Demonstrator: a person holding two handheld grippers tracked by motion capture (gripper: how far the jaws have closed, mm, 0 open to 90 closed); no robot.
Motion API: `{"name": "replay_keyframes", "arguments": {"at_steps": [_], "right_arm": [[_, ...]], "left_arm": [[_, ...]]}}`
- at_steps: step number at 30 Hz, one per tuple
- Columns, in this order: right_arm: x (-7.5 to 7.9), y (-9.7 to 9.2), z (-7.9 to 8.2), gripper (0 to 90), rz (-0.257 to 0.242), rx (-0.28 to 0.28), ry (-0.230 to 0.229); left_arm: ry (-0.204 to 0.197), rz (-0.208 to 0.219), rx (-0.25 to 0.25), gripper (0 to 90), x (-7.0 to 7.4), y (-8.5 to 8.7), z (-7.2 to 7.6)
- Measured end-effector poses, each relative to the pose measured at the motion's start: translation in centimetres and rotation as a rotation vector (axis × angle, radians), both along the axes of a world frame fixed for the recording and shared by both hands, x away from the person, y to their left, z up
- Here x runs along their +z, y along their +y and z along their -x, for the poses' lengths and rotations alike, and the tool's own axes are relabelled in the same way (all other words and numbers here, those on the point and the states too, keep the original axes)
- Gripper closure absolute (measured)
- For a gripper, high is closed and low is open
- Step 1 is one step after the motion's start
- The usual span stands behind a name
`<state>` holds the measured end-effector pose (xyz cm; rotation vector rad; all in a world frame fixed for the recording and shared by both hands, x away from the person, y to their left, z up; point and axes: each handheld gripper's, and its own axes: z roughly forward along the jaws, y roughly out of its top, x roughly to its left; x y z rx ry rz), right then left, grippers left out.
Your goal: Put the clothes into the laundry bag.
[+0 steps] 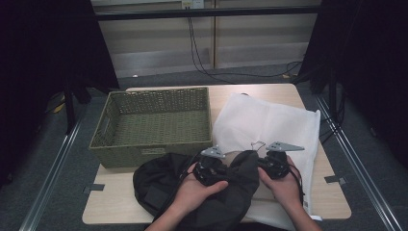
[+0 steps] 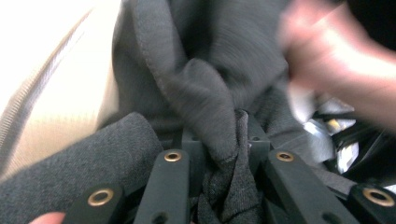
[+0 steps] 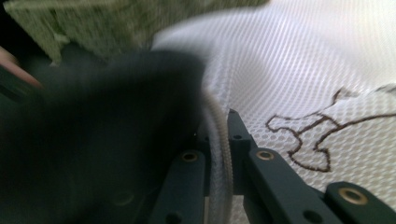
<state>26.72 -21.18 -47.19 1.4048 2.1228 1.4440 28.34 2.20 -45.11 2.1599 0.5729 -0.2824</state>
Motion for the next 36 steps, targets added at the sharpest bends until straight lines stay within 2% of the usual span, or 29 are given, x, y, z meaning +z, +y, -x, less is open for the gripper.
{"name": "replay_keyframes", "arguments": {"at_steps": [1,2,3,4,6,7,9,10,11,12,14,16,17,18,19,20,21,24,25,26,27,28,29,31,32,33,34,35,36], "right_arm": [[0.0,0.0,0.0,87.8,0.0,0.0,0.0],[0.6,-0.3,0.2,88.0,-0.006,-0.014,-0.018],[1.9,-1.2,0.7,88.1,-0.046,-0.033,-0.072],[1.9,-1.2,0.7,88.1,-0.046,-0.033,-0.072],[2.8,-1.2,1.2,88.1,-0.059,-0.005,-0.111],[3.2,-0.8,1.8,88.2,-0.074,0.026,-0.136],[3.5,-0.4,2.1,88.2,-0.081,0.041,-0.152],[4.3,0.1,2.7,88.3,-0.09,0.057,-0.197],[4.3,0.1,2.7,88.3,-0.09,0.057,-0.197],[4.7,0.4,3.0,88.3,-0.099,0.053,-0.211],[5.3,0.9,3.5,88.3,-0.088,0.055,-0.242],[5.3,1.3,3.9,88.3,-0.064,0.078,-0.243],[5.2,1.6,3.9,88.3,-0.043,0.086,-0.237],[4.5,1.8,3.9,88.4,-0.006,0.091,-0.22],[4.5,1.8,3.9,88.4,-0.006,0.091,-0.22],[4.0,1.8,3.8,88.4,0.017,0.082,-0.207],[3.0,1.3,3.3,88.4,0.032,0.037,-0.165],[1.9,0.0,2.8,88.4,0.025,-0.01,-0.124],[1.9,0.0,2.8,88.4,0.025,-0.01,-0.124],[1.7,-0.4,2.6,88.4,0.017,-0.023,-0.116],[1.7,-0.4,2.6,88.4,0.017,-0.023,-0.116],[1.7,-0.5,2.5,88.4,0.008,-0.022,-0.115],[1.7,-0.4,2.5,88.4,0.009,-0.021,-0.118],[1.7,-0.3,2.5,88.4,0.01,-0.019,-0.116],[1.6,0.0,2.5,88.3,0.014,-0.008,-0.114],[1.6,0.0,2.5,88.3,0.014,-0.008,-0.114],[1.6,0.2,2.5,88.3,0.017,-0.007,-0.115],[1.6,0.6,2.6,88.2,0.033,0.006,-0.113],[1.6,0.6,2.6,88.2,0.033,0.006,-0.113]], "left_arm": [[0.0,0.0,0.0,76.4,0.0,0.0,0.0],[0.021,-0.029,0.011,76.4,-0.6,-0.4,-0.2],[0.023,-0.054,0.016,76.6,-1.0,-0.8,-0.3],[0.026,-0.056,0.009,76.6,-1.0,-1.0,-0.3],[-0.019,-0.081,0.029,77.3,-0.3,-1.5,0.1],[-0.025,-0.066,0.037,78.0,0.0,-1.5,0.2],[0.004,0.013,0.086,78.3,1.0,-1.1,0.2],[0.013,0.055,0.104,78.5,1.3,-0.9,0.1],[0.016,0.084,0.131,78.5,1.7,-0.7,0.0],[0.015,0.105,0.185,78.5,1.9,-0.5,-0.2],[-0.018,0.096,0.284,78.3,1.6,-0.3,-0.9],[-0.058,0.071,0.377,77.7,0.1,-0.4,-1.7],[-0.058,0.071,0.405,76.9,-0.7,-0.5,-1.9],[-0.042,0.095,0.415,70.7,-1.7,-0.6,-1.9],[-0.042,0.096,0.39,70.7,-2.2,-0.8,-1.8],[-0.08,0.088,0.343,54.4,-1.8,-0.9,-1.5],[-0.094,0.125,0.293,48.0,-0.8,-0.3,-0.9],[-0.092,0.163,0.262,32.8,0.8,1.3,-0.5],[-0.103,0.159,0.248,32.8,1.3,1.9,-0.3],[-0.139,0.131,0.229,21.4,1.9,2.8,-0.1],[-0.163,0.107,0.218,21.4,2.1,3.2,0.0],[-0.183,0.073,0.205,13.1,2.2,3.8,0.0],[-0.173,0.037,0.197,8.7,1.8,4.2,-0.1],[-0.114,0.019,0.167,8.0,0.5,4.8,-0.4],[-0.107,0.006,0.155,7.9,-0.2,4.8,-0.4],[-0.104,-0.004,0.143,7.9,-0.8,4.5,-0.3],[-0.113,-0.036,0.112,8.0,-1.3,4.1,-0.1],[-0.128,-0.068,0.085,12.7,-1.5,3.7,0.0],[-0.137,-0.082,0.052,12.7,-1.7,3.4,0.0]]}}
